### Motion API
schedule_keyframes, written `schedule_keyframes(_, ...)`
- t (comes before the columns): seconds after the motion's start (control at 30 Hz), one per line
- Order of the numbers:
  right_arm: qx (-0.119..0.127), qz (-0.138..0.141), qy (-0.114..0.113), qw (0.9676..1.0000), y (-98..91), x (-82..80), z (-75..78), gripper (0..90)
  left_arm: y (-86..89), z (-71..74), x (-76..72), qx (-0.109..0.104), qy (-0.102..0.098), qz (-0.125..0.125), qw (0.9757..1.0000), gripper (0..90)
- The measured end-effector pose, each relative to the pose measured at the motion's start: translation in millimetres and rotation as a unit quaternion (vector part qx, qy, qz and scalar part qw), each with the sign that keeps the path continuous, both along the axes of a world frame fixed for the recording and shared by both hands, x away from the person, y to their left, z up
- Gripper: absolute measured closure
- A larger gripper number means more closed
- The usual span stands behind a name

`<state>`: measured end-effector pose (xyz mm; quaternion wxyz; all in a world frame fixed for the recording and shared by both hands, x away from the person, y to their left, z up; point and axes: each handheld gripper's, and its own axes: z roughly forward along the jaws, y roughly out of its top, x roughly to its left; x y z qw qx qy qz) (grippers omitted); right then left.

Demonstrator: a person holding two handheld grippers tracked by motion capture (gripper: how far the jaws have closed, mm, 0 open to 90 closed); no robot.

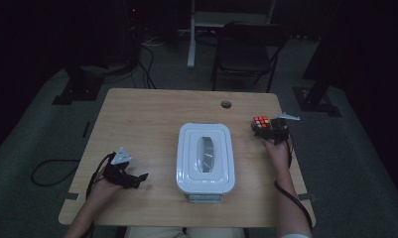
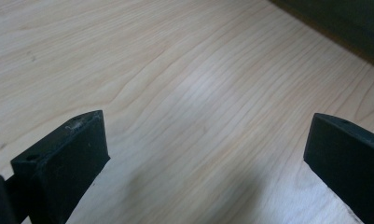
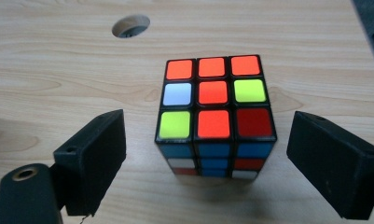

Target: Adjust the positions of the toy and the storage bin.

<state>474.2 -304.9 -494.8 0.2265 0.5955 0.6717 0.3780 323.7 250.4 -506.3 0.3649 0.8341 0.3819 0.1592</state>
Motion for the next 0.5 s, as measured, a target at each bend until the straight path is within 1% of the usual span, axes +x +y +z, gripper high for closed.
schedule_keyframes(0.03, -0.008, -0.003, 0.002, 1.0, 0.5, 2.6, -1.2, 11.8, 1.2, -1.6, -0.5, -0.002, 0.002, 0.003, 1.0, 0.5)
schedule_keyframes(0.07, -0.009, -0.004, 0.004, 0.9999, 0.9, 5.0, -2.3, 11.7, 1.9, -3.2, -0.6, 0.001, 0.005, 0.005, 1.0, 0.4)
schedule_keyframes(0.13, -0.011, -0.009, 0.006, 0.9999, 1.6, 8.3, -3.9, 13.3, 2.9, -6.6, -1.2, 0.004, 0.005, 0.007, 1.0, 0.5)
schedule_keyframes(0.17, -0.011, -0.009, 0.007, 0.9999, 1.7, 9.4, -4.5, 13.4, 2.9, -8.8, -1.3, 0.004, 0.009, 0.007, 0.9999, 0.4)
schedule_keyframes(0.23, -0.018, -0.012, 0.01, 0.9997, 1.5, 12.1, -6.3, 13.8, 3.5, -12.8, -1.1, 0.007, 0.01, 0.004, 0.9999, 0.4)
schedule_keyframes(0.27, -0.017, -0.013, 0.014, 0.9997, 0.9, 13.3, -7.2, 13.9, 3.9, -14.8, -0.6, 0.006, 0.013, 0.004, 0.9999, 0.4)
schedule_keyframes(0.33, -0.015, -0.016, 0.018, 0.9996, -0.8, 15.3, -9.6, 15.0, 4.1, -16.9, 1.0, 0.012, 0.024, 0.007, 0.9996, 0.5)
schedule_keyframes(0.4, -0.015, -0.02, 0.016, 0.9996, -1.6, 15.5, -11.4, 16.4, 4.0, -16.8, 1.8, 0.013, 0.026, 0.006, 0.9996, 0.5)
schedule_keyframes(0.43, -0.014, -0.021, 0.015, 0.9996, -1.5, 15.4, -12.0, 17.9, 4.1, -16.8, 2.1, 0.017, 0.026, 0.005, 0.9995, 0.5)
schedule_keyframes(0.5, -0.017, -0.018, 0.02, 0.9995, -1.1, 16.6, -13.3, 18.2, 3.6, -17.5, 2.5, 0.034, 0.018, 0.004, 0.9993, 0.5)
